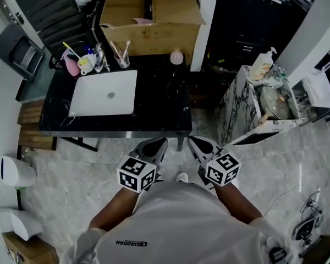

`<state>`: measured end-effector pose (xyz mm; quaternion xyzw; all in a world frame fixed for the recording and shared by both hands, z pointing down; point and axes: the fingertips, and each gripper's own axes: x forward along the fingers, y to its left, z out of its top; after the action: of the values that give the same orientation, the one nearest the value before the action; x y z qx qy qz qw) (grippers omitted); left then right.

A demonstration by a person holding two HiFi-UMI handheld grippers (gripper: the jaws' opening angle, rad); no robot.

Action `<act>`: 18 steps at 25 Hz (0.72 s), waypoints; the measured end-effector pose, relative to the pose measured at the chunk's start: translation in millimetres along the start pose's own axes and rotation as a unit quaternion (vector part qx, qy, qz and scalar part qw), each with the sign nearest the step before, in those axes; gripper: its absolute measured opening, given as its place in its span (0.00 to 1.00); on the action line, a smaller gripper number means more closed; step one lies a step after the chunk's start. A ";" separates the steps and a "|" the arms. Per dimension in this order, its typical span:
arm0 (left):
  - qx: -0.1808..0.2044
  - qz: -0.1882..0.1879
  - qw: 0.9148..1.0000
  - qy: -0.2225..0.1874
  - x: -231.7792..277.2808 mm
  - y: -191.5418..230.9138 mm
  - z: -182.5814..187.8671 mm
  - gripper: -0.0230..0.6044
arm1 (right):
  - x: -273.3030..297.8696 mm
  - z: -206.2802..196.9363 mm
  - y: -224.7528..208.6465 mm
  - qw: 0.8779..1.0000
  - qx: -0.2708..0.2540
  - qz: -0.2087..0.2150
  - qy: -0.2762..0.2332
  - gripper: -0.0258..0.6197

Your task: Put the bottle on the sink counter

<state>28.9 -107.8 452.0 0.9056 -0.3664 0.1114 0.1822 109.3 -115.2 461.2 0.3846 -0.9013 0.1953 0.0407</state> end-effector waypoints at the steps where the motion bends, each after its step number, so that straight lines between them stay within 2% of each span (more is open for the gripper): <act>1: -0.004 -0.001 1.000 0.003 -6.0 2.5 -2.4 0.06 | 2.1 -0.3 6.4 1.000 0.000 -0.002 0.002 0.10; 11: -0.009 -0.032 0.999 0.001 -68.6 9.4 -16.8 0.06 | 2.6 -17.7 71.2 0.999 0.016 -0.032 -0.007 0.10; 18: -0.011 -0.071 0.997 0.010 -101.4 2.0 -38.0 0.06 | -7.7 -42.7 107.0 0.997 0.025 -0.066 -0.011 0.10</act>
<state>-46.7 -30.3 453.1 0.9263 -0.3000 0.1034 0.2030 35.5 -26.4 464.4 0.4463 -0.8692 0.2102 0.0345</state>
